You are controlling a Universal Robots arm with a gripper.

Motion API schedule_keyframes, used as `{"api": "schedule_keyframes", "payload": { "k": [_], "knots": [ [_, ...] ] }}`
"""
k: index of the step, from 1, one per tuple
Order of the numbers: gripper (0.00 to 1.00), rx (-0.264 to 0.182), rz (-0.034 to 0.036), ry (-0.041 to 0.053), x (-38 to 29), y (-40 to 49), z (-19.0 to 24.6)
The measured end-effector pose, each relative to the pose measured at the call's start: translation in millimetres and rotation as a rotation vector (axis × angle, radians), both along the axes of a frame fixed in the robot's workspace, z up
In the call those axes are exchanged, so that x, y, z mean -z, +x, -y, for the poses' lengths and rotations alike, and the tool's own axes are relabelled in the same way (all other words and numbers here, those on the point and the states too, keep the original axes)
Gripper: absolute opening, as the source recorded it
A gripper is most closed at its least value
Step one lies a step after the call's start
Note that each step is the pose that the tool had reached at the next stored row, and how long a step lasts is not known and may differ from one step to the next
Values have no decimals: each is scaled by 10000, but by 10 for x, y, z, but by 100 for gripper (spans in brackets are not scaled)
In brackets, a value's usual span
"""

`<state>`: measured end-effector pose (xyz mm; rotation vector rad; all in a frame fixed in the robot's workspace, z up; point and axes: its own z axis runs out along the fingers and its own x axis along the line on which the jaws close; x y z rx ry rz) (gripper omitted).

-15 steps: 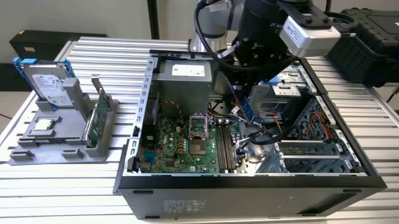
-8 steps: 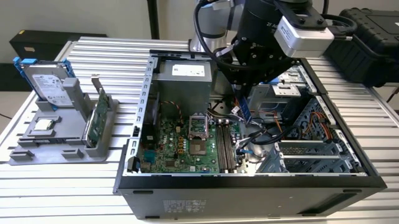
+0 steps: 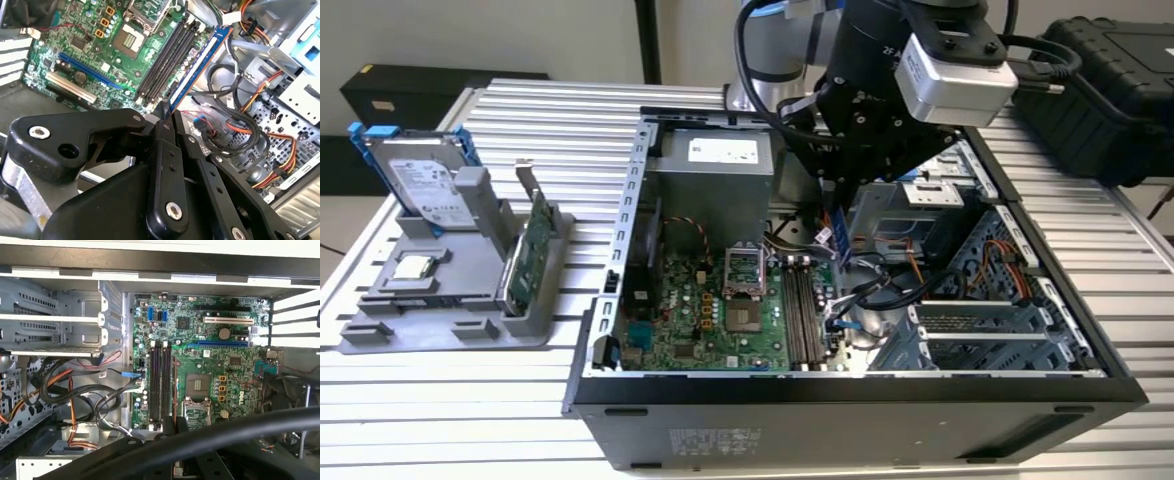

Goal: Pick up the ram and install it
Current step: 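Insert the ram into the slot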

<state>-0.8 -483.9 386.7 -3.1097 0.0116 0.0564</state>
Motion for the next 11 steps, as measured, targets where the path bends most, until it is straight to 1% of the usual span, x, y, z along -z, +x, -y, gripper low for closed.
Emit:
{"api": "schedule_keyframes", "payload": {
  "k": [11],
  "knots": [
    [0,5,0,0,0,0,0]
  ]
}}
